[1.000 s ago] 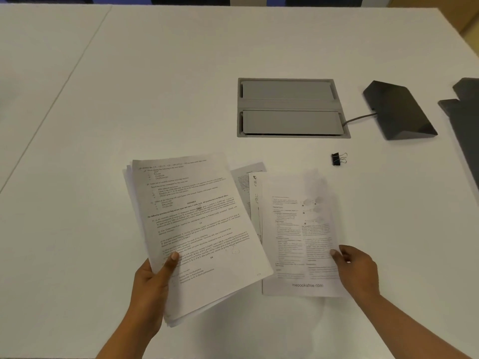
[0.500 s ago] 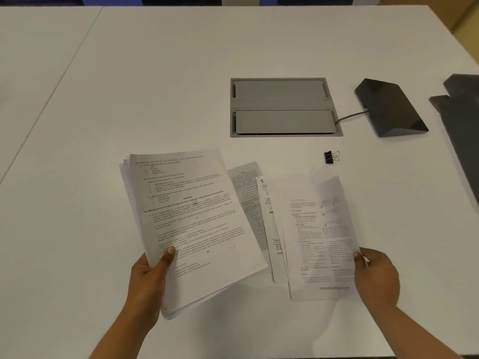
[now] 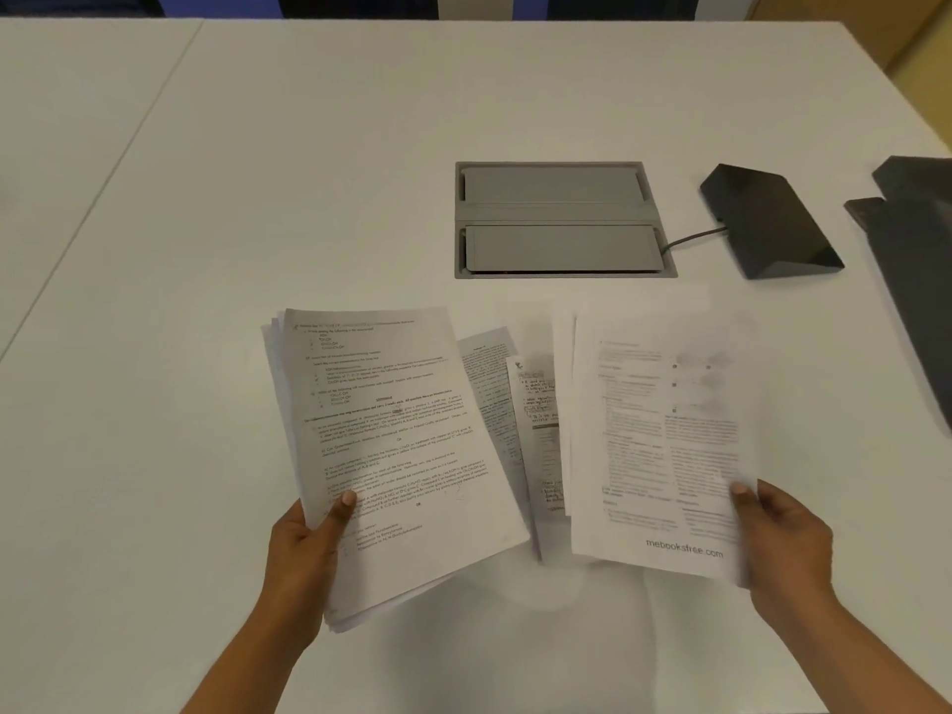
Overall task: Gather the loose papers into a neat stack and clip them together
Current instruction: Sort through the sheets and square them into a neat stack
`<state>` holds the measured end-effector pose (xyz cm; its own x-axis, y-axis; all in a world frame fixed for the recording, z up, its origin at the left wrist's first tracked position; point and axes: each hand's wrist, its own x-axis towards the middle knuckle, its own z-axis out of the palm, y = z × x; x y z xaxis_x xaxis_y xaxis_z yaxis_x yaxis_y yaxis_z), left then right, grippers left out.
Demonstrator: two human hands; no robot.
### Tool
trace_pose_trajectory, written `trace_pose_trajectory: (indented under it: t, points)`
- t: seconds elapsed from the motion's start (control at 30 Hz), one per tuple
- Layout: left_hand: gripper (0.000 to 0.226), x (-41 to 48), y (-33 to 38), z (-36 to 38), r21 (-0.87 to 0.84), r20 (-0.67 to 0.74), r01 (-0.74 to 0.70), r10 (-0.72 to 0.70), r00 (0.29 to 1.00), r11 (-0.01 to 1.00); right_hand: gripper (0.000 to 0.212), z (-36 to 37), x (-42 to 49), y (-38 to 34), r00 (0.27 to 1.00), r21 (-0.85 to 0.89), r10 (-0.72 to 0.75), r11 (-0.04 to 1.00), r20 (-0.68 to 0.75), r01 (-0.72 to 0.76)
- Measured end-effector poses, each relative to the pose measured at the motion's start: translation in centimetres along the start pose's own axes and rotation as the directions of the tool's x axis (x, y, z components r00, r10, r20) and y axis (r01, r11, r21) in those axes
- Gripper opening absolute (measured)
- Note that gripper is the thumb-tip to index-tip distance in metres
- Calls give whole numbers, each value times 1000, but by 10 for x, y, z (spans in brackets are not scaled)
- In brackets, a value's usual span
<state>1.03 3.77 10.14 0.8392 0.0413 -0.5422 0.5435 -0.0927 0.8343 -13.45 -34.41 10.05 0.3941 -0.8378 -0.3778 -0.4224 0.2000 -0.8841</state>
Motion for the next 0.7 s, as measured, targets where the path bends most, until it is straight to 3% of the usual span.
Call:
trace_pose_trajectory:
  t: [0.1,0.43,0.57,0.7]
  points:
    - [13,-2,4,11,3,42,-1,1,999,1000,15,3,-12,-10,992,91,21,995,125,-32]
    - [23,-20,22,53,-54,245,25,-11,969,998,15,52,-50,-36,935,11,-150,988,322,154]
    - [33,-29,29,62,-81,247,22,-1,969,996,27,66,-53,-36,872,-48,-58,995,485,93]
    - [42,-33,36,68,-87,214,53,-33,976,995,22,73,-64,-38,797,-55,-10,997,605,54]
